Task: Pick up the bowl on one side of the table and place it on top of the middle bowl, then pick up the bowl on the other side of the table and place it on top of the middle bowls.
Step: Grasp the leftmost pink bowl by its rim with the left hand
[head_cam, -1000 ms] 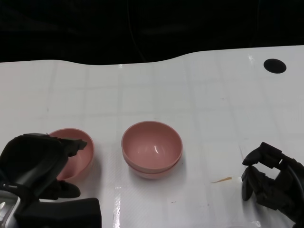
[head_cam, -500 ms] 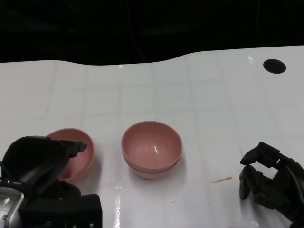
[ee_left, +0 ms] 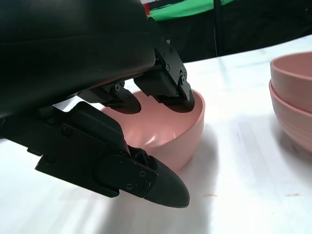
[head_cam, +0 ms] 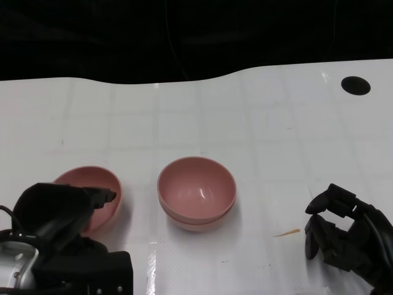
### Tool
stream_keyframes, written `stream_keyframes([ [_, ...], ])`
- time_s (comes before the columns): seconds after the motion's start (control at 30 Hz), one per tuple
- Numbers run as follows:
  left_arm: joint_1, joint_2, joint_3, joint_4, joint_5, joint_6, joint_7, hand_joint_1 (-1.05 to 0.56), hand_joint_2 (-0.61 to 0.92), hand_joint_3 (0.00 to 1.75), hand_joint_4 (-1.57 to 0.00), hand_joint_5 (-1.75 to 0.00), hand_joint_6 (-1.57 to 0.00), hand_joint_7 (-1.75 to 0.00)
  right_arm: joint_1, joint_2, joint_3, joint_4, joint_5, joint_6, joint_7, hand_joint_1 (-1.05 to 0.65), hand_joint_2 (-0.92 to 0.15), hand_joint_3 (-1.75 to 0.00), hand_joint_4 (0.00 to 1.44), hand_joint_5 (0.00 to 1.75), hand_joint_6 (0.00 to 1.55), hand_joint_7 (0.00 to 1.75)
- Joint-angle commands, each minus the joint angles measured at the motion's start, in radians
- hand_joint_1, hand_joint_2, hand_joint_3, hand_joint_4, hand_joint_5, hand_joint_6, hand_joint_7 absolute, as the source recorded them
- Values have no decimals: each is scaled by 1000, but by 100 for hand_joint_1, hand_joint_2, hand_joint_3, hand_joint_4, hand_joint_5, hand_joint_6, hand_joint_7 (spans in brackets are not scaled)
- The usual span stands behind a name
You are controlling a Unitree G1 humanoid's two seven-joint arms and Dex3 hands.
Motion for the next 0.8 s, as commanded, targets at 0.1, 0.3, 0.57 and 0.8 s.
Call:
stream_keyframes([
  [0.1, -41, 12, -24, 60, -21, 4, 16, -85, 92, 5, -59, 0, -65, 0, 1, 3, -5, -7, 3, -2, 0, -15, -57, -102, 87, 175, 78, 150],
  [0.3, -80, 12, -59, 147, -21, -7, 46, -82, 92, 7, -61, -1, -68, -1, 2, 8, -2, -10, -2, 1, -5, -16, -57, -100, 86, 175, 79, 149],
  [0.57, -113, 9, -91, 251, -61, -39, 90, -73, 92, 13, -61, -1, -67, 0, 7, 9, -2, -12, -4, -6, -3, -16, -57, -100, 86, 175, 79, 149],
  [0.8, -136, 8, -117, 336, -77, -71, 152, -66, 92, 13, -63, -2, -70, -1, 8, 6, -1, -15, -2, -5, 3, -16, -57, -101, 87, 175, 79, 151],
])
